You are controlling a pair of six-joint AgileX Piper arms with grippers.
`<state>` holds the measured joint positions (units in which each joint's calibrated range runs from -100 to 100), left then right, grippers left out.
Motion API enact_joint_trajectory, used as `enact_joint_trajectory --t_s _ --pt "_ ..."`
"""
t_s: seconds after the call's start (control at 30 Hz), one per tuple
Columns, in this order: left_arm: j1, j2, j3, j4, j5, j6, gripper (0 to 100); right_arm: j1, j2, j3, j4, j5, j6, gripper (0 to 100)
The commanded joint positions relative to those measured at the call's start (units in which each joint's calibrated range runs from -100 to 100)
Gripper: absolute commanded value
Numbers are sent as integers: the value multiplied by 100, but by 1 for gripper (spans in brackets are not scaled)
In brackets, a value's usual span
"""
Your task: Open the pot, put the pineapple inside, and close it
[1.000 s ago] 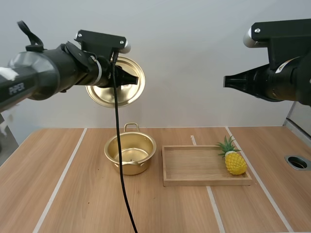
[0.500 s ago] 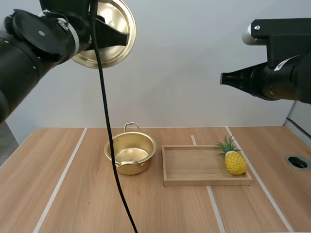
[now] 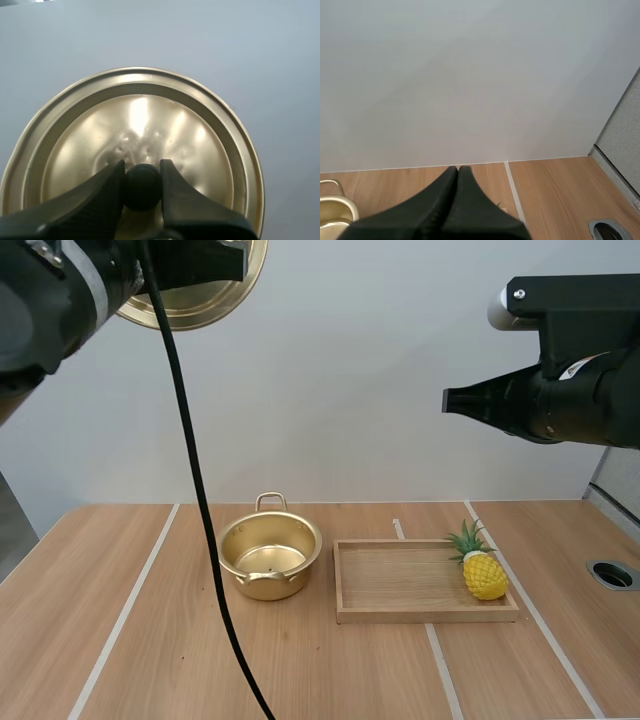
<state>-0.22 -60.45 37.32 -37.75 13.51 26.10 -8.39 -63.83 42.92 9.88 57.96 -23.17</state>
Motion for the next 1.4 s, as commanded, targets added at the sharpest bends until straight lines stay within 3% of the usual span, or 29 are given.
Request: enact_joint_trajectory --t_s 0.0,0.57,1.2,1.37 --pt "-18 -85 -39 -138 -176 -74 0 -23 18 -45 7 -184 -229 0" --pt "-18 -111 -39 -69 -176 -74 0 -23 867 -45 -610 -302 -293 0" --pt "-18 -111 -39 -69 -176 -74 0 -23 867 -45 -695 1669 -255 0" --pt "-18 -111 -39 -69 -176 -74 0 -23 867 -45 -718 1734 -255 0"
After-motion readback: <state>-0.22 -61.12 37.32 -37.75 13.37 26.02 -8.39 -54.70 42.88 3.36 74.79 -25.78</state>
